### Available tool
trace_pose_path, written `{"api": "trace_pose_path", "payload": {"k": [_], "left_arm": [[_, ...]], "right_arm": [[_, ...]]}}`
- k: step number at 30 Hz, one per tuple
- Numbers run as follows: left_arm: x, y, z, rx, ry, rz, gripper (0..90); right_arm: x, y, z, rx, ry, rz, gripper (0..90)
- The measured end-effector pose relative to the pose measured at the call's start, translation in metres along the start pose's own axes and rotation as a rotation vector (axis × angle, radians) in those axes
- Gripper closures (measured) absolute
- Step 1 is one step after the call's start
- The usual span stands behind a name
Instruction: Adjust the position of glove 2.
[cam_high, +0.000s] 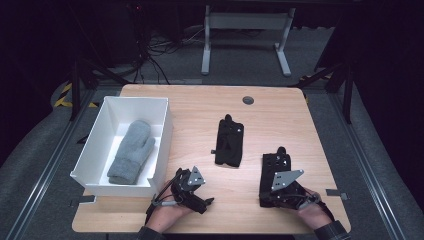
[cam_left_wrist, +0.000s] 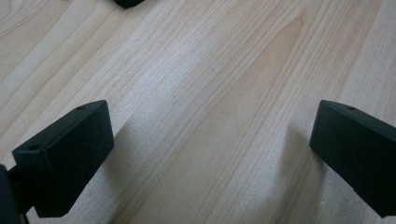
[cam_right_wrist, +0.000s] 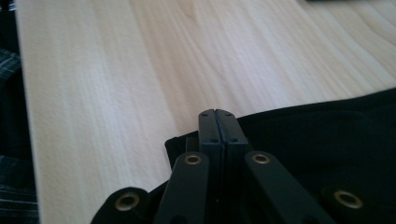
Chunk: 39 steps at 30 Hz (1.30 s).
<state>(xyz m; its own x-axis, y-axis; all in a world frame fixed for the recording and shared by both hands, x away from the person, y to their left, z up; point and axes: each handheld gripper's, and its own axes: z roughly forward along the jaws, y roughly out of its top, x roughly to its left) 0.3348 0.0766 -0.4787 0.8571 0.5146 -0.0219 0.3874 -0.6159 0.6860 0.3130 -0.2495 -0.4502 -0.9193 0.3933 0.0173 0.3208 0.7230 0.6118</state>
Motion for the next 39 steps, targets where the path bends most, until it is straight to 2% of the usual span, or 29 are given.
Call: {"api": "trace_pose_path", "payload": {"k": [2, 8, 13, 14, 15, 19, 20, 21, 23, 27, 31, 32, 33, 39], "left_arm": [[0.0, 0.0, 0.0, 0.001, 0.003, 0.002, 0.1], [0.0, 0.0, 0.0, 0.0, 0.001, 0.002, 0.1], [0.0, 0.0, 0.0, -0.001, 0.0, 0.002, 0.1], [0.0, 0.0, 0.0, -0.001, 0.0, 0.002, 0.1], [0.0, 0.0, 0.0, -0.001, 0.0, 0.002, 0.1], [0.0, 0.0, 0.0, 0.0, 0.0, 0.001, 0.1], [0.0, 0.0, 0.0, 0.0, 0.0, 0.001, 0.1], [0.0, 0.0, 0.0, 0.0, 0.0, 0.002, 0.1], [0.0, 0.0, 0.0, 0.002, 0.001, 0.003, 0.1], [0.0, 0.0, 0.0, 0.0, 0.0, 0.001, 0.1], [0.0, 0.0, 0.0, 0.0, 0.001, 0.0, 0.1], [0.0, 0.0, 0.0, 0.001, 0.002, -0.001, 0.1], [0.0, 0.0, 0.0, 0.001, 0.002, -0.001, 0.1], [-0.001, 0.003, 0.0, 0.015, 0.006, -0.01, 0.3]], "right_arm": [[0.005, 0.004, 0.004, -0.003, 0.019, -0.025, 90.0], [0.011, 0.011, 0.011, -0.003, 0.054, -0.056, 90.0], [0.012, 0.011, 0.009, -0.006, 0.058, -0.053, 90.0], [0.011, 0.011, 0.008, -0.012, 0.053, -0.057, 83.3], [0.009, 0.011, 0.005, -0.026, 0.047, -0.038, 78.1], [0.001, 0.007, -0.008, -0.099, -0.013, 0.012, 64.4], [0.001, 0.007, -0.008, -0.099, -0.013, 0.012, 64.4], [-0.004, 0.003, -0.016, -0.136, -0.063, 0.032, 57.9], [-0.005, 0.002, -0.019, -0.14, -0.075, 0.041, 55.6], [-0.018, -0.014, -0.035, -0.174, -0.188, 0.102, 44.9], [-0.028, -0.033, -0.047, -0.187, -0.272, 0.169, 34.9], [-0.03, -0.039, -0.05, -0.193, -0.283, 0.189, 32.6], [-0.03, -0.039, -0.05, -0.193, -0.283, 0.189, 32.6], [-0.043, -0.068, -0.058, -0.177, -0.338, 0.29, 19.7]]}}
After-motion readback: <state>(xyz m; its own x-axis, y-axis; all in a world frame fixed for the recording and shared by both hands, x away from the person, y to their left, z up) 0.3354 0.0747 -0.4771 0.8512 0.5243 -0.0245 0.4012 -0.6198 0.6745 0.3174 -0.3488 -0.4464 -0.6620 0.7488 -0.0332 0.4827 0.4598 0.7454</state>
